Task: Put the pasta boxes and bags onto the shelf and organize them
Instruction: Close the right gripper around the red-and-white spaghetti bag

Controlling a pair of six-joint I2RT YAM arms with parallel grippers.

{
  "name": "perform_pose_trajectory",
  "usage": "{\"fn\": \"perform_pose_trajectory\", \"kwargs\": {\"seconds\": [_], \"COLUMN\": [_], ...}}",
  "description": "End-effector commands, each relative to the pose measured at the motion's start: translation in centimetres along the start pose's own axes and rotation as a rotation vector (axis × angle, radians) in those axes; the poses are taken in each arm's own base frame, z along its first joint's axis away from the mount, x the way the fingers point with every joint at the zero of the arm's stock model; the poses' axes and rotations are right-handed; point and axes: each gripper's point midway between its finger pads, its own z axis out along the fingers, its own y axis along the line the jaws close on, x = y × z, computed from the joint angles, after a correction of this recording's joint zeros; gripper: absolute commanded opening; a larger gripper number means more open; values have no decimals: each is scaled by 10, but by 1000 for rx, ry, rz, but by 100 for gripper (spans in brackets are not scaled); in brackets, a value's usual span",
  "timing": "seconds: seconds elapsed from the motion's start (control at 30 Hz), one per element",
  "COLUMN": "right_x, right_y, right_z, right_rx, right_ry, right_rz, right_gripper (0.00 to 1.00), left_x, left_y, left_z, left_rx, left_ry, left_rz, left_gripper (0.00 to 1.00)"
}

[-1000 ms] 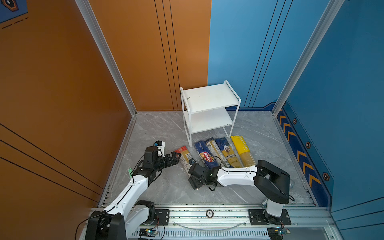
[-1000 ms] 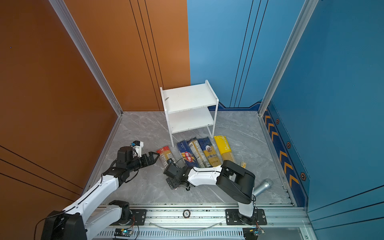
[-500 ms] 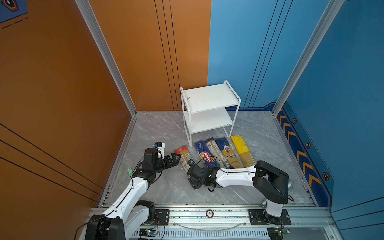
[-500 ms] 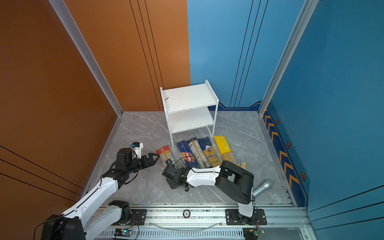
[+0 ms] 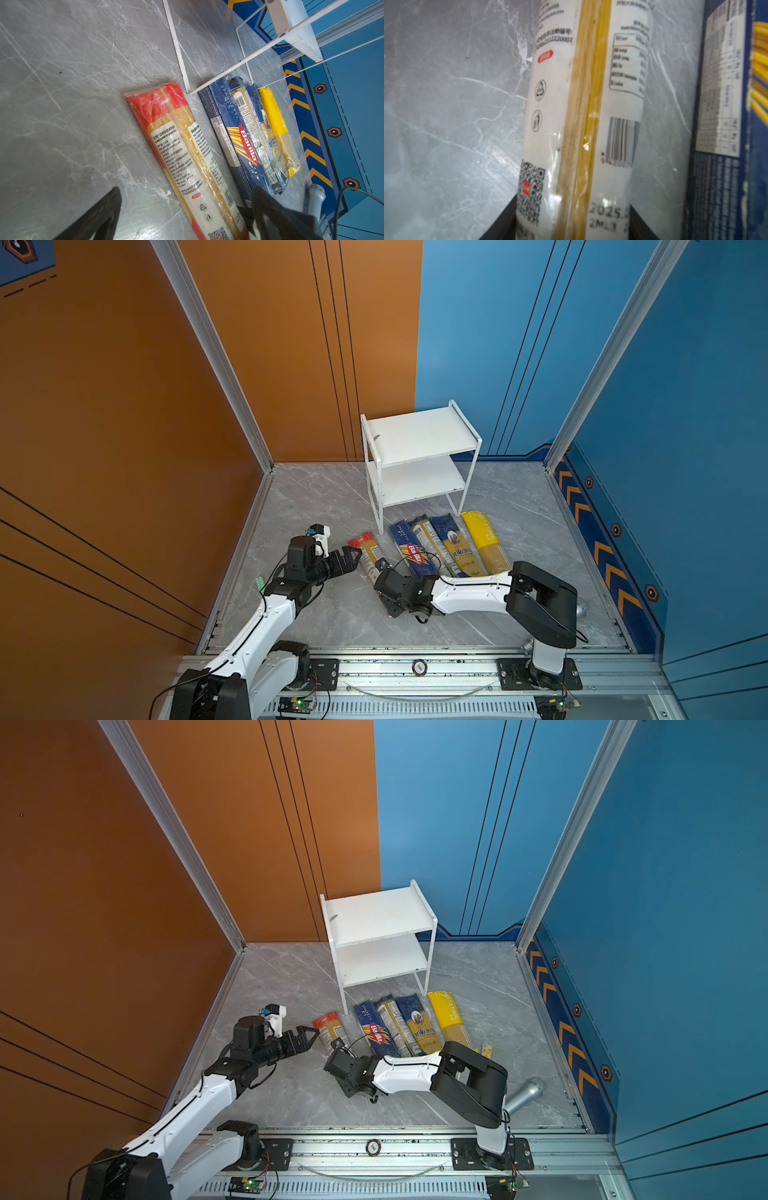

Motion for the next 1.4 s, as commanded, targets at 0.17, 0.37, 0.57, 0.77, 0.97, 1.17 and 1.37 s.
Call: {"fn": "perform_pose_trajectory", "kwargs": {"seconds": [0.17,0.37,0.57,0.77,0.97,1.17,1.37], "right_x": [32,31,30,30,28,20,17], "right_y": [-12,-12,-13,-14,-13,-12,-11], "right_z": [10,10,10,10,8,5,2], "right_rx": [52,42,35,33,19,11,-6], "right_ry": [112,116,126,134,133,114,111], "right_rz": [-38,-29,-23,-10,-2,17,27], "right_gripper": [45,36,24,14,8,0,0], "left_x": [4,3,3,3,3,3,4], "left_y": [4,4,3,2,2,2,2], "left_z": [0,0,1,1,1,1,1], "left_rx": [2,2,6,11,13,15,13], "left_ry": [6,4,7,6,7,5,7], "left_rz": [-14,-15,-15,-16,-18,-19,-20], "left_gripper": [98,98,98,98,98,98,98]}}
